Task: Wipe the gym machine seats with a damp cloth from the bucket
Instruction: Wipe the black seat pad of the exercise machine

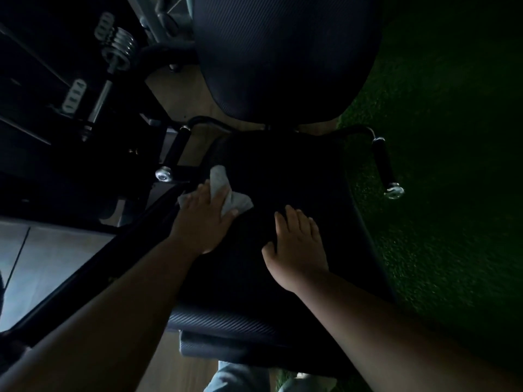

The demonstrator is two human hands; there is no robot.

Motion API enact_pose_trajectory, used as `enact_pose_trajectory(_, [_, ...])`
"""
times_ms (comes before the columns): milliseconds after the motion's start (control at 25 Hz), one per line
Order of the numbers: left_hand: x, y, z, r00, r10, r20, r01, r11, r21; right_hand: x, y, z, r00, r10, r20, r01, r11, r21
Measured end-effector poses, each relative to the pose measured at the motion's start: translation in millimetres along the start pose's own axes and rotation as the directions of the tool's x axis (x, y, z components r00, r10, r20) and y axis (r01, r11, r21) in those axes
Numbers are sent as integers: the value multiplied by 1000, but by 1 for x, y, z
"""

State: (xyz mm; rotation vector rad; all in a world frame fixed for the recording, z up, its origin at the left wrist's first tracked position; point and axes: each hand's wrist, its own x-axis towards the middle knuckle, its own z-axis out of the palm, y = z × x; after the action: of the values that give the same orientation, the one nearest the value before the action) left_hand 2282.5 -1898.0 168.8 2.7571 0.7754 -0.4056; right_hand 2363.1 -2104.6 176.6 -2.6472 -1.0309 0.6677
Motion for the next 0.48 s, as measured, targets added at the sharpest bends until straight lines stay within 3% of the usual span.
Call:
enact_pose_trajectory(120, [19, 21, 6, 1000, -27, -12, 27, 1000, 6, 18, 8, -15, 998, -51, 44, 55, 993, -101])
enact_pose_trajectory(280, [-10, 6, 14, 965, 261, 16, -260, 965, -33, 34, 28, -32, 992, -91, 90, 101, 988, -114])
enact_pose_trajectory(480, [13, -45, -1, 998, 67, -18, -69, 995, -69, 33, 21, -26, 995, -50, 84, 54, 998, -43])
